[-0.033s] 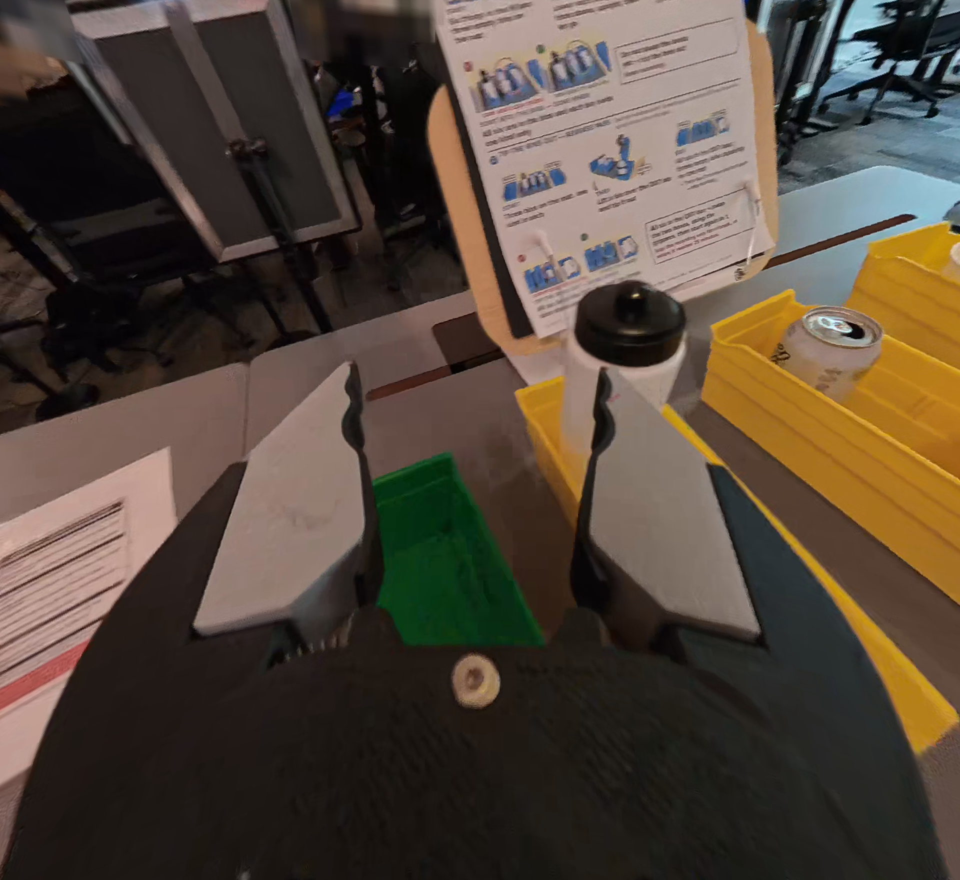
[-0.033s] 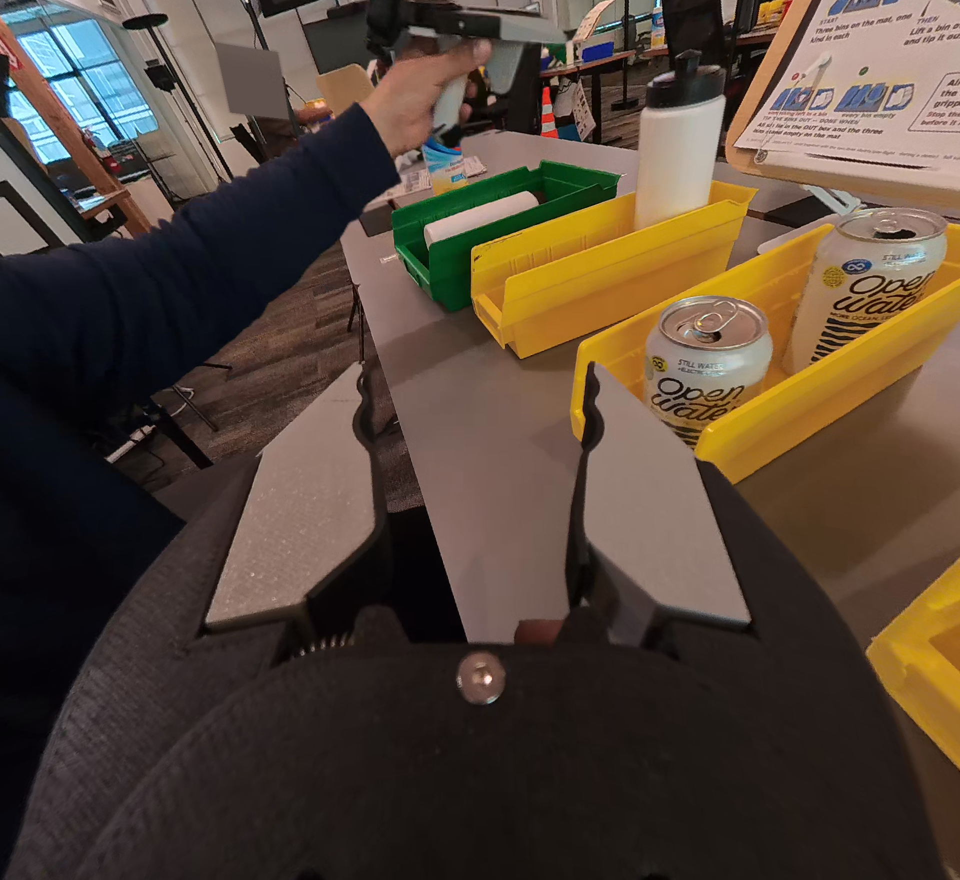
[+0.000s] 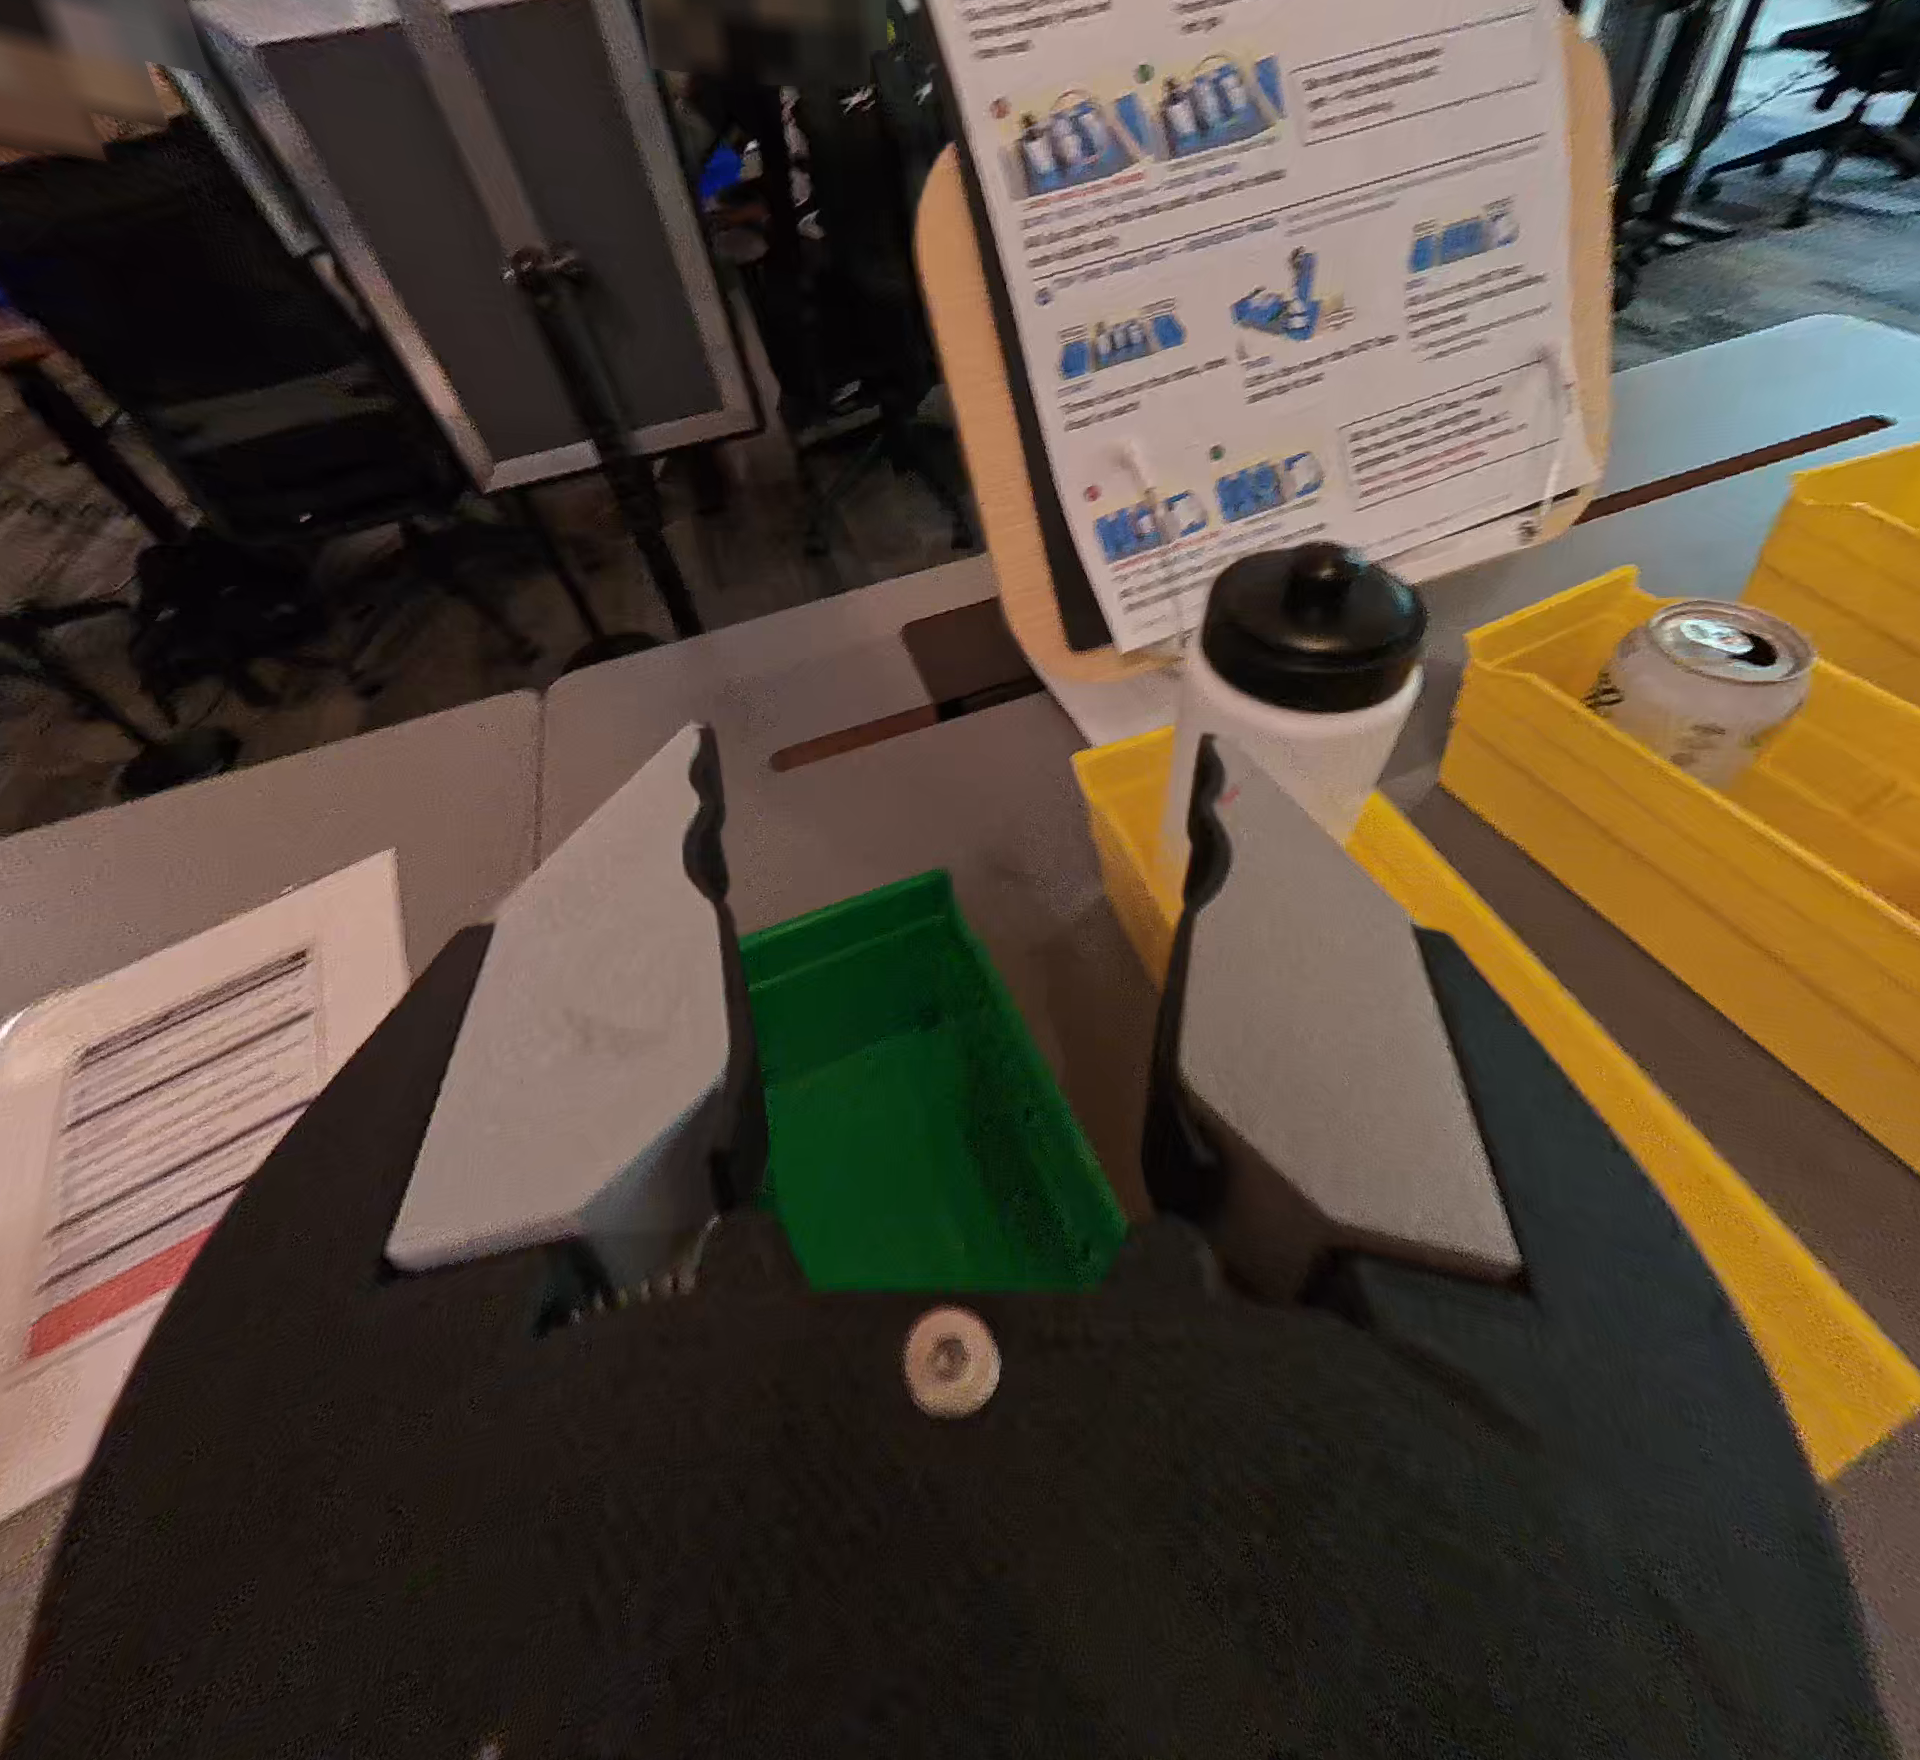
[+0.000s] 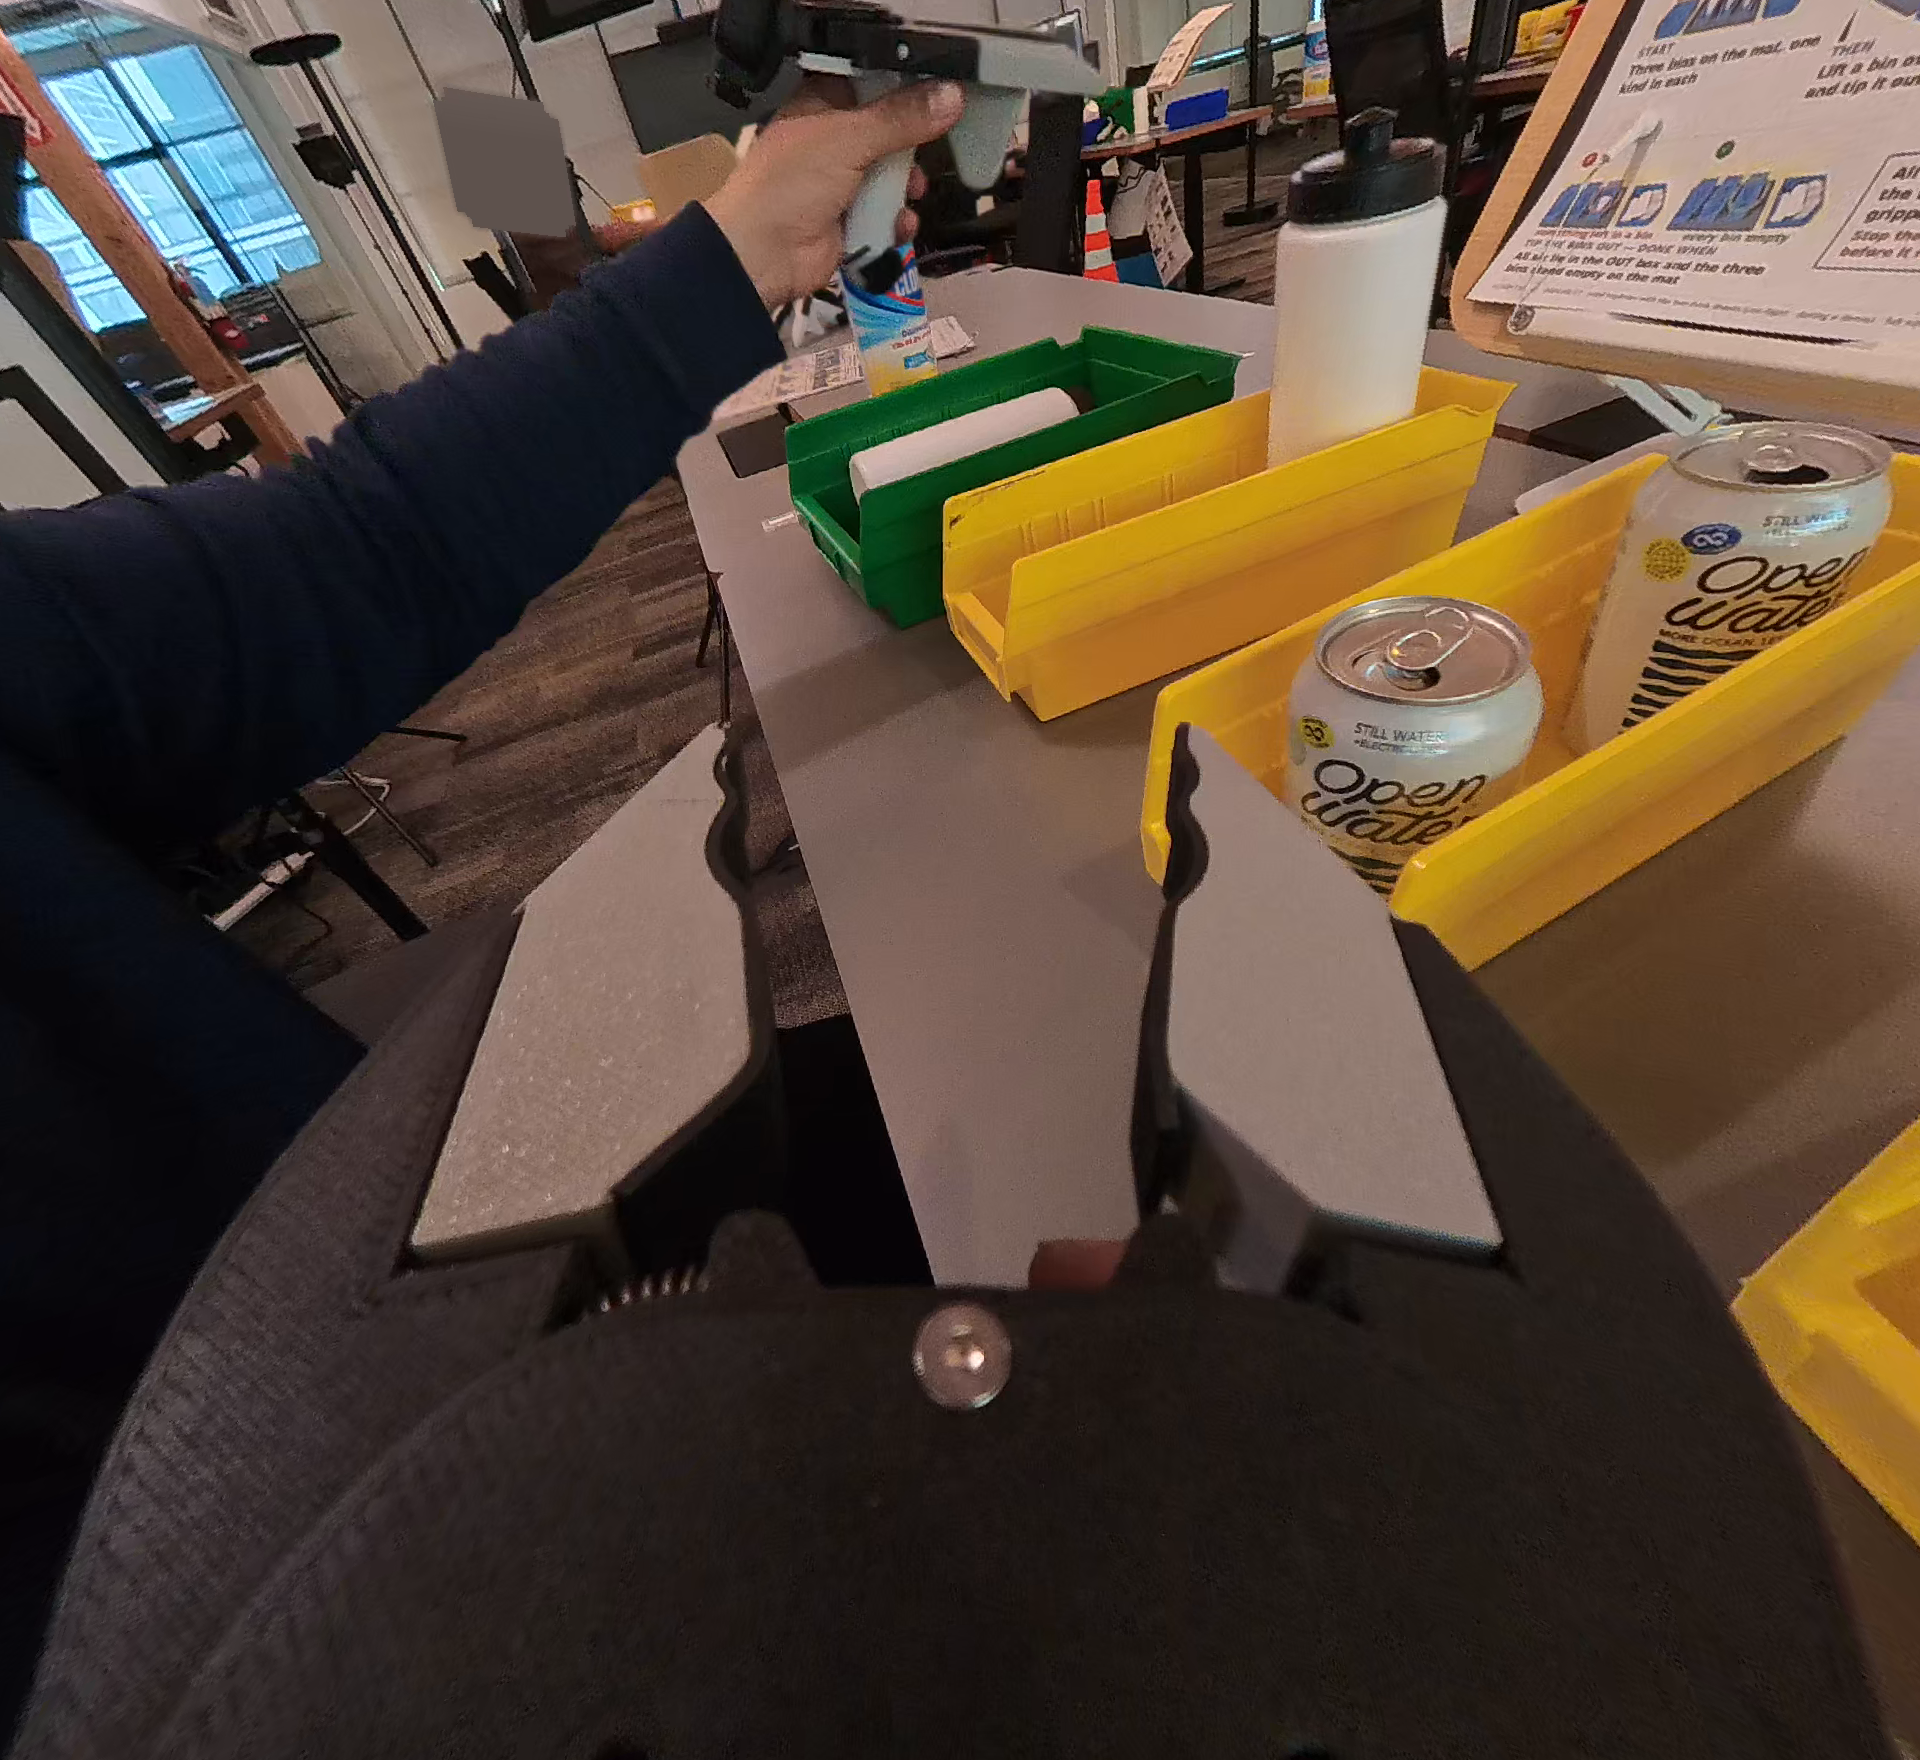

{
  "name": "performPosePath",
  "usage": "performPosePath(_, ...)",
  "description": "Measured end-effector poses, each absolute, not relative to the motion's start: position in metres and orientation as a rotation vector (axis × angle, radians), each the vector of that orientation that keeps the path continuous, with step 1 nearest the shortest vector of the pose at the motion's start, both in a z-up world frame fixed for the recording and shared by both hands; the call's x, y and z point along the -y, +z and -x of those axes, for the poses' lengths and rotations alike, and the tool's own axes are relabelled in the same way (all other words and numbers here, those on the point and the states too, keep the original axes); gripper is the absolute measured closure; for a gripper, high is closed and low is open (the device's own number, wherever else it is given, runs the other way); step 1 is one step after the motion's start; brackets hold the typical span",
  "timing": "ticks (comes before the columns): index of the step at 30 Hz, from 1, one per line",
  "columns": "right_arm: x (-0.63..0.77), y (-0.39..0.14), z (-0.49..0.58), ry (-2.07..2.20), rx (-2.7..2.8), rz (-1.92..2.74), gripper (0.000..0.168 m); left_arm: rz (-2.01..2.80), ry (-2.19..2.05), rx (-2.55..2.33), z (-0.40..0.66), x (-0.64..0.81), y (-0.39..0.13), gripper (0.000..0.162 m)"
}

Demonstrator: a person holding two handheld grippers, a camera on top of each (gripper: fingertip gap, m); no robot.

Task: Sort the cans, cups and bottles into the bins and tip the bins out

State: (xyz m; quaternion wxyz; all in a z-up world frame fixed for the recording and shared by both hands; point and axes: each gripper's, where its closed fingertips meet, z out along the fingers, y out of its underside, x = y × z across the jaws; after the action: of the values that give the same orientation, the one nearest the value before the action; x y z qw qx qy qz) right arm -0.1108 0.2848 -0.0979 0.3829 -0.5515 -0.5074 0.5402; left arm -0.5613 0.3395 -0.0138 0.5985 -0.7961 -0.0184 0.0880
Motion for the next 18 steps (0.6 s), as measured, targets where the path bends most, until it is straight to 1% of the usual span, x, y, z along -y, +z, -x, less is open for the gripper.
performPosePath(3,-0.284,-0.096,0.111,1.379,1.297,1.399,0.089,1.991,0.263,0.173,0.606,-0.307,-0.036,0.077)
performPosePath(7,-0.28,-0.097,0.114,1.379,1.312,1.395,0.089,2.25,0.248,0.358,0.643,-0.282,-0.116,0.08)
performPosePath(10,-0.278,-0.098,0.116,1.375,1.322,1.396,0.089,2.398,0.263,0.474,0.663,-0.271,-0.176,0.091)
performPosePath(11,-0.278,-0.098,0.116,1.373,1.324,1.397,0.089,2.469,0.271,0.509,0.667,-0.266,-0.196,0.091)
performPosePath(12,-0.278,-0.099,0.116,1.37,1.324,1.4,0.089,2.528,0.317,0.543,0.672,-0.262,-0.212,0.084)
performPosePath(13,-0.279,-0.1,0.116,1.367,1.322,1.404,0.089,2.57,0.383,0.554,0.678,-0.258,-0.222,0.083)
performPosePath(16,-0.284,-0.101,0.115,1.365,1.309,1.414,0.09,2.678,0.495,0.491,0.682,-0.254,-0.24,0.086)
performPosePath(18,-0.287,-0.101,0.115,1.371,1.3,1.422,0.09,2.745,0.516,0.47,0.681,-0.255,-0.249,0.08)
